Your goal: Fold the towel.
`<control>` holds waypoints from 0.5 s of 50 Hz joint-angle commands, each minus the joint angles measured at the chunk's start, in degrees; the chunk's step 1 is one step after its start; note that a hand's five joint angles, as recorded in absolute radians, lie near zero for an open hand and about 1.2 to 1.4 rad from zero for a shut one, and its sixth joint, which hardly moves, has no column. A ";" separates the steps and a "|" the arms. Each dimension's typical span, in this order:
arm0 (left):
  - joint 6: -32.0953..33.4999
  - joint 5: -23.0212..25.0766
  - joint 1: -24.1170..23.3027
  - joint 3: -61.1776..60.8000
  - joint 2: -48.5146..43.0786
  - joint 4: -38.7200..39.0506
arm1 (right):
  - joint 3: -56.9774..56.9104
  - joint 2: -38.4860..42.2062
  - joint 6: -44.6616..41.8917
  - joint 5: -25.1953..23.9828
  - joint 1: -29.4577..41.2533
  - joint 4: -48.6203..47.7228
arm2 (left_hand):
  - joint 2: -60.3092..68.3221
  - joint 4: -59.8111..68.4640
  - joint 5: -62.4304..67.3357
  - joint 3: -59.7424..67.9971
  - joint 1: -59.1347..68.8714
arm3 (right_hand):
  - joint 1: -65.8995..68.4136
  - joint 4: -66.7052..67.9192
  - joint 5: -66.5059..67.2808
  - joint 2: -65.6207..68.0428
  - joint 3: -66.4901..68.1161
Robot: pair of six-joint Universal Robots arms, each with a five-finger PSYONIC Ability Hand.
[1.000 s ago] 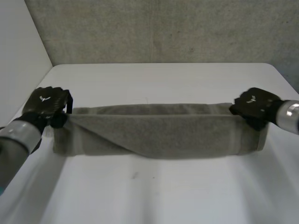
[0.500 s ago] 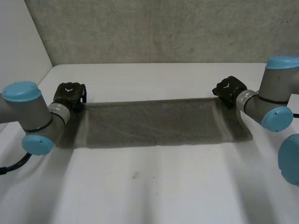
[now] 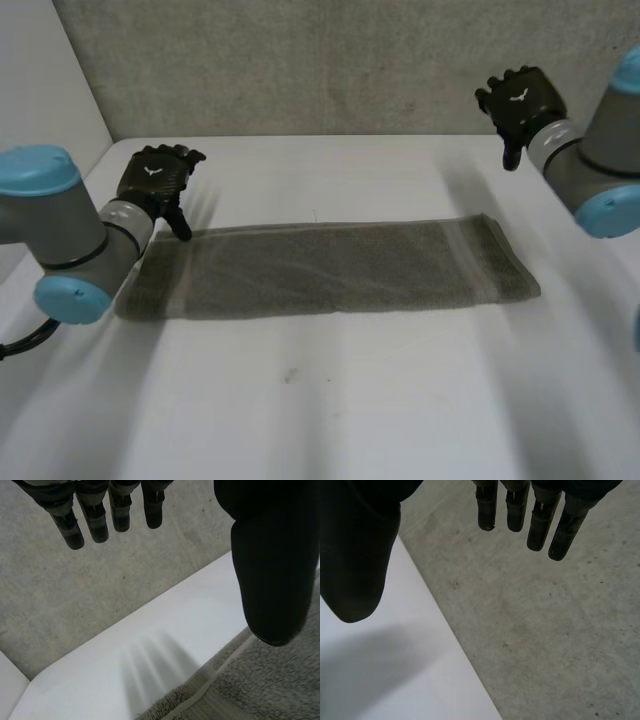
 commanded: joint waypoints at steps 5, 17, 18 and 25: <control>-1.02 0.42 0.57 -18.47 15.71 0.24 | 36.77 -22.99 3.30 -6.41 -5.43 -0.89 | 1.08 0.99 -0.55 0.87 0.58 | -3.39 -4.91 -3.51 -4.95 -4.40; -4.09 0.51 1.45 -27.98 19.33 5.60 | 55.25 -23.72 3.30 -10.46 -9.21 -5.97 | 1.58 1.49 -0.04 1.37 1.08 | 0.73 -0.79 0.61 -0.83 -0.28; -4.27 0.51 1.62 -28.16 19.24 5.86 | 56.75 -22.93 3.22 -10.98 -9.56 -7.56 | 1.58 1.49 -0.04 1.37 1.09 | 0.74 -0.78 0.61 -0.83 -0.28; -4.54 0.51 1.71 -28.25 18.98 6.22 | 58.79 -19.40 2.60 -11.43 -9.92 -11.62 | 1.58 1.49 -0.04 1.37 1.09 | 8.14 6.62 8.01 6.58 7.12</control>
